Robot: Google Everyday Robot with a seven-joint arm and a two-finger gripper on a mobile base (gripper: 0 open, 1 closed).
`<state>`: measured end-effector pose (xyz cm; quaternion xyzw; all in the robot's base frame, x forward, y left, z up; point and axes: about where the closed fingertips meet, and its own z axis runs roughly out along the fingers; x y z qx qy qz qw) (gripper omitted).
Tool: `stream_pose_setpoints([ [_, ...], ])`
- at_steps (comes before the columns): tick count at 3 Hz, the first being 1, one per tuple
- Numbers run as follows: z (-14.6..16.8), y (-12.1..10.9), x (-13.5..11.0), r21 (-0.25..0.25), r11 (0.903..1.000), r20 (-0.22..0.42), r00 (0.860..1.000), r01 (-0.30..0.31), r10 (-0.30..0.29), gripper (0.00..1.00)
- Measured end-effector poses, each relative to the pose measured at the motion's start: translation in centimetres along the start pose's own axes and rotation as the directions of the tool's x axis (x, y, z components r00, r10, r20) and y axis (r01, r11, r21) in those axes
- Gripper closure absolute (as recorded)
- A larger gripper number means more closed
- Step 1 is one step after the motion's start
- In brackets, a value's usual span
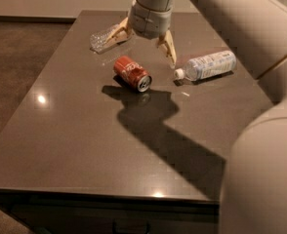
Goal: Place coke can upright
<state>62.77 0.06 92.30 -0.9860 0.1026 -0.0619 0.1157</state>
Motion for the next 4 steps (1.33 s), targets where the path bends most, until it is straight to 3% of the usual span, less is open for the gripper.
stream_pose_setpoints([
  [1,1.4,-1.6,1.0,-0.002,0.9887,0.033,0.988,0.150,-0.150,0.00],
  [2,3.0,-2.9,1.8,0.007,0.9608,0.056,0.959,0.277,-0.277,0.00],
  [3,4.2,-3.3,2.5,0.026,0.9188,0.075,0.916,0.394,-0.395,0.00],
  [4,4.6,-2.4,2.7,0.016,0.8858,0.086,0.882,0.464,-0.463,0.00],
])
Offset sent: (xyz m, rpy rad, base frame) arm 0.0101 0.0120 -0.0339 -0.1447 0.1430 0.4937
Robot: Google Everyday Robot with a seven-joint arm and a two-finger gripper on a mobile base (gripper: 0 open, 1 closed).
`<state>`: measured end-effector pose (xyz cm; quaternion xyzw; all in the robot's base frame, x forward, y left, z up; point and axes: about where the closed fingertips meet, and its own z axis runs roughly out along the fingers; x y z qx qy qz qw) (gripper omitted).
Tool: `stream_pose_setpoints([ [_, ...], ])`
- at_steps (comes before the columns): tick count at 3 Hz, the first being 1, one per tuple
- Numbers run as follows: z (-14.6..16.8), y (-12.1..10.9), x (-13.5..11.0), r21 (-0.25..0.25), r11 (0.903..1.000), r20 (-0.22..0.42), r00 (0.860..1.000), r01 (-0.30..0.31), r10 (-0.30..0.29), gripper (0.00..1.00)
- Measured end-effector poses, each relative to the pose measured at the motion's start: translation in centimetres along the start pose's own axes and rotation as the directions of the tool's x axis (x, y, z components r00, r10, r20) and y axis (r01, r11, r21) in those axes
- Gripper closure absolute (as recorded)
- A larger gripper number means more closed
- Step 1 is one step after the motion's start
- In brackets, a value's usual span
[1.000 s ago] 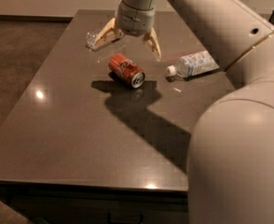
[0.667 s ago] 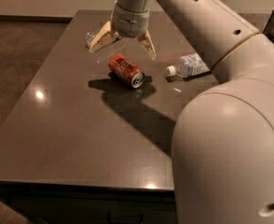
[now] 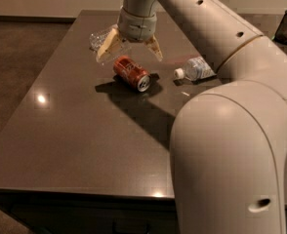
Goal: Place coke can upright
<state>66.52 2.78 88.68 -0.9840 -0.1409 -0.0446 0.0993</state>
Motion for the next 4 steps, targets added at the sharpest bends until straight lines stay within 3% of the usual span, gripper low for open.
stream_pose_setpoints([
  [2,1.8,2.3,-2.9,-0.063,0.9915,0.079,0.991,0.114,-0.109,0.00],
  [4,4.1,2.0,-4.8,-0.052,0.9780,0.155,0.969,0.202,-0.192,0.00],
])
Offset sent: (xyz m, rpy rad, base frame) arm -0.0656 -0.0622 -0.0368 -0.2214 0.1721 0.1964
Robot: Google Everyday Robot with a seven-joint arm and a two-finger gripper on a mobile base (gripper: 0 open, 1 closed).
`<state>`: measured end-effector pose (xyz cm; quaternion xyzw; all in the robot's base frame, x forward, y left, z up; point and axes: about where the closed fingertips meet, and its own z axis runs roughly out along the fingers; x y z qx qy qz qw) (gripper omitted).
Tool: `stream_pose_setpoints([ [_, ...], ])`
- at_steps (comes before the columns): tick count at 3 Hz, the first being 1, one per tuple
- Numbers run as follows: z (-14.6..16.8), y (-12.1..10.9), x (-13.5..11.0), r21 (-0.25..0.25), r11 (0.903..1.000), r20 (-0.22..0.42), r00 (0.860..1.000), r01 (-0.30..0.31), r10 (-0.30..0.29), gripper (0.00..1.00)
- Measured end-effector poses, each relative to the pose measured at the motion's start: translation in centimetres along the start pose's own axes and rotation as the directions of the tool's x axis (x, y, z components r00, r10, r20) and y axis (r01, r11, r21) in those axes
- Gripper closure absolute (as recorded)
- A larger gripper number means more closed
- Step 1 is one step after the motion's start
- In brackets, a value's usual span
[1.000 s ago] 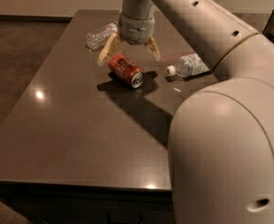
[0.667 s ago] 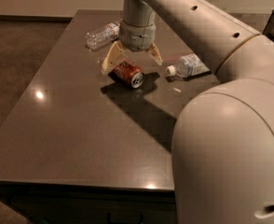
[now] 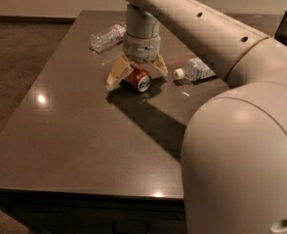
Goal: Place coke can upright
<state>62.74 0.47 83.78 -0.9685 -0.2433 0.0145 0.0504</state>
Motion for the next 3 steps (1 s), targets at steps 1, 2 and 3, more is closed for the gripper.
stream_pose_setpoints([
  [1,-0.19,-0.63,-0.28,0.022,0.9997,-0.005,1.000,0.011,-0.011,0.24],
  [2,-0.52,-0.98,-0.49,0.034,0.9994,-0.012,1.000,0.010,-0.010,0.47],
  [3,-0.90,-1.36,-0.61,0.060,0.9981,-0.014,1.000,-0.017,0.018,0.70],
])
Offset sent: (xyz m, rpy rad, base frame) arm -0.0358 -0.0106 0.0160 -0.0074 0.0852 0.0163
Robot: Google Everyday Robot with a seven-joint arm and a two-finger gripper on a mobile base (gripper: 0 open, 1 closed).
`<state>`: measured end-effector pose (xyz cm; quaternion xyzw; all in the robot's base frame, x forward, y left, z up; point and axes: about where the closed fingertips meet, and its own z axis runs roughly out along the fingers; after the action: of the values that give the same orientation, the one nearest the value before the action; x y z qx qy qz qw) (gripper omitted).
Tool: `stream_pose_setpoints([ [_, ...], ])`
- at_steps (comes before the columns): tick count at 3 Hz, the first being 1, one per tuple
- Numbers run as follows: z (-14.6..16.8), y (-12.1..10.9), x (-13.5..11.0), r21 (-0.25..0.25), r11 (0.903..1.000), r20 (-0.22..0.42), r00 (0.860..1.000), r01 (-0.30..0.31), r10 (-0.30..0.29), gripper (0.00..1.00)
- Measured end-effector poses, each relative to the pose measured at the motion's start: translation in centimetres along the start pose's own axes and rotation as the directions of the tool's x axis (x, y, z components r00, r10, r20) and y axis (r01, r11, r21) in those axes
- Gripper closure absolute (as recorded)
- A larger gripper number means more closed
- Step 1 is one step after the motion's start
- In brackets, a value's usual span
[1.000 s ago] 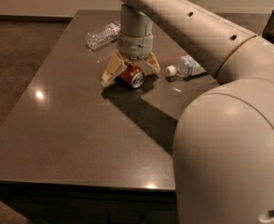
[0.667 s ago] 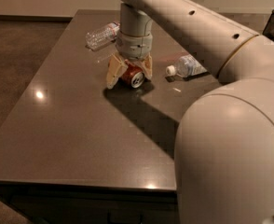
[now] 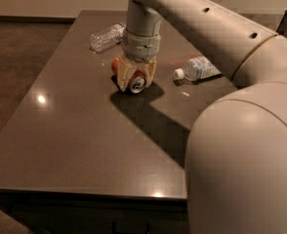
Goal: Place coke can upright
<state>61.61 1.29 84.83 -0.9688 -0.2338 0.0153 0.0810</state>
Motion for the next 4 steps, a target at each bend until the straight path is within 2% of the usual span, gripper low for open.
stream_pose_setpoints([
  [1,-0.9,-1.3,-0.5,0.080,0.9919,-0.006,0.995,-0.099,0.100,0.99],
  [2,-2.1,-3.4,-1.2,0.187,0.9543,0.009,0.972,-0.233,0.236,1.00],
  [3,-3.5,-5.7,-2.0,0.289,0.8875,0.054,0.932,-0.359,0.359,1.00],
  [4,-5.0,-7.0,-2.5,0.375,0.7864,0.101,0.865,-0.491,0.492,1.00],
])
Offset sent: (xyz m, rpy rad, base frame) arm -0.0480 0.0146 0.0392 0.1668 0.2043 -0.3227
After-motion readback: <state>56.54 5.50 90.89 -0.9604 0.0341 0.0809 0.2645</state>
